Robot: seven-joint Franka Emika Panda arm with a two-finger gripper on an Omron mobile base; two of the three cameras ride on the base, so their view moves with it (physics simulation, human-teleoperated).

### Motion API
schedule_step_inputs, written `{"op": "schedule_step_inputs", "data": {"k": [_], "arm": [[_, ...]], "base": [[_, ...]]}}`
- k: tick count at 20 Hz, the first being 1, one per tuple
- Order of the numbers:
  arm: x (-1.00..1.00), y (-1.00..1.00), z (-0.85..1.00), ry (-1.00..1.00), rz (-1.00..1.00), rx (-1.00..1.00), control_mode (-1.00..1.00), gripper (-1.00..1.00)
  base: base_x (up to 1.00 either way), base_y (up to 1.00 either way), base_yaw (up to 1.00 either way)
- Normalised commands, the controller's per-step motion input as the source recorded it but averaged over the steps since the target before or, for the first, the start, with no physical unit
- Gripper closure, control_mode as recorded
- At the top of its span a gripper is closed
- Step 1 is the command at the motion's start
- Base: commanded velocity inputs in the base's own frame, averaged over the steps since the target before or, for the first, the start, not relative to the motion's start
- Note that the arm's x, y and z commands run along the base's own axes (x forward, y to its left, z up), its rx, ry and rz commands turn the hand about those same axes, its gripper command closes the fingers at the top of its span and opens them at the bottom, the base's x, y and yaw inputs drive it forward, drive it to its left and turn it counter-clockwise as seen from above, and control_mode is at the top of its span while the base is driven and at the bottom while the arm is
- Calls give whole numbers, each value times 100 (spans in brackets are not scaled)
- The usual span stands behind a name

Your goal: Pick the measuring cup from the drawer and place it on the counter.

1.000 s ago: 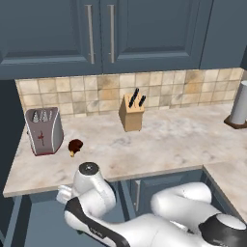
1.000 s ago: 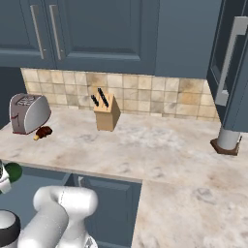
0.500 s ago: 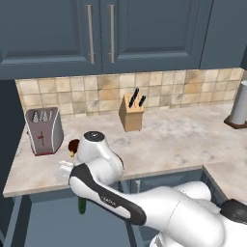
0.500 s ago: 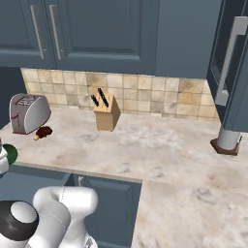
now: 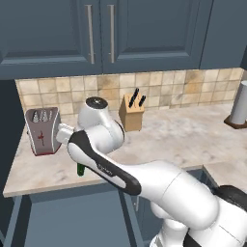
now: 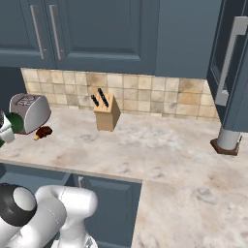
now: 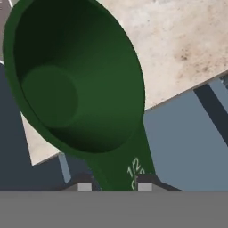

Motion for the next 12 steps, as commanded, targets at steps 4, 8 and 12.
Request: {"op": "schedule_step_inputs", "data": {"k": [4,8,12], "arm": [[87,-68,19,2,-11,0,-100,100],[59,-89,-38,9,-8,0,-100,100],[56,-44,-95,1,-2,0,-100,100]], "base": [[0,0,0],[0,0,0],[0,0,0]]}}
